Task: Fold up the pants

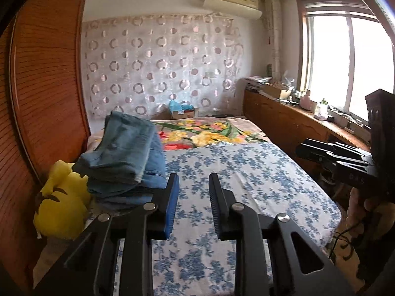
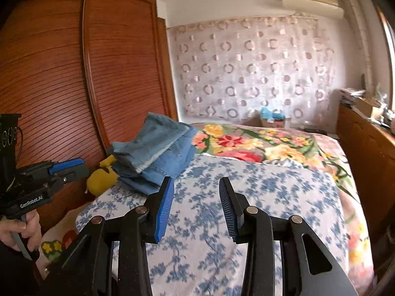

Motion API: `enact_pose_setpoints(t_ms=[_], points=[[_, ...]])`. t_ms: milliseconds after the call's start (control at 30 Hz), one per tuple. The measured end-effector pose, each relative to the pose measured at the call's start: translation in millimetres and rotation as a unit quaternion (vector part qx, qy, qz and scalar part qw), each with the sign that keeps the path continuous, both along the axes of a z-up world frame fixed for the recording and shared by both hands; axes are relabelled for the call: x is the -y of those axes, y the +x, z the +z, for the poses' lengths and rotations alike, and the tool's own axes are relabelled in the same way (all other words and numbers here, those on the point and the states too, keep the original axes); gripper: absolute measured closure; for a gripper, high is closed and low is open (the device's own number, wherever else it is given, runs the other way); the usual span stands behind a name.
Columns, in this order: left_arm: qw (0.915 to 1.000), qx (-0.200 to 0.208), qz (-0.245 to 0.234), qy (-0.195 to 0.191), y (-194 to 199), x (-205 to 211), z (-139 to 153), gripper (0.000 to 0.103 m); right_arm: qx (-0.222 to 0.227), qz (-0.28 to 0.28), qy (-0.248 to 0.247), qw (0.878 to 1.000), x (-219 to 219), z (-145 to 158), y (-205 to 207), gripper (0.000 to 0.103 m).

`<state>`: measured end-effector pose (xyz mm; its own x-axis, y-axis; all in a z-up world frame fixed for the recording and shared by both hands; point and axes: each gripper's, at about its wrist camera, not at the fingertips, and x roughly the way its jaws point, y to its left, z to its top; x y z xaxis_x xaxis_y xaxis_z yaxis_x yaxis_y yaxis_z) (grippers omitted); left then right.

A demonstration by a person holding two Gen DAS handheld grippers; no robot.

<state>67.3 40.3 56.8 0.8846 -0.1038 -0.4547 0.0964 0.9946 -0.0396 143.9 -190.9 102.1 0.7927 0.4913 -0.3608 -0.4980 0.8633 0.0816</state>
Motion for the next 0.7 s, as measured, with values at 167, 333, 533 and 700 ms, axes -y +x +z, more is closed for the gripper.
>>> enact_pose_setpoints(t_ms=[167, 333, 533, 700], points=[[0.9998, 0.009, -0.016, -0.006, -9.4, 14.3, 10.7, 0.043, 0.006, -0.025, 0.004, 1.0, 6.6, 8.1, -26.4, 0.063], [0.9991, 0.036, -0.019, -0.004, -23.1, 23.4, 24.3, 0.02, 0.017, -0.05, 0.009, 0.999, 7.7, 13.8, -50.2, 0.055], [0.9986, 0.051, -0.002, 0.013, -32.4, 30.9, 34.7, 0.02, 0.03, -0.076, 0.018, 0.996, 4.5, 13.1, -69.6, 0.036], [0.9981, 0.06, 0.005, 0.013, -40.9, 32.3, 41.0, 0.02, 0.043, -0.09, 0.022, 0.995, -1.1, 11.2, -88.9, 0.029]])
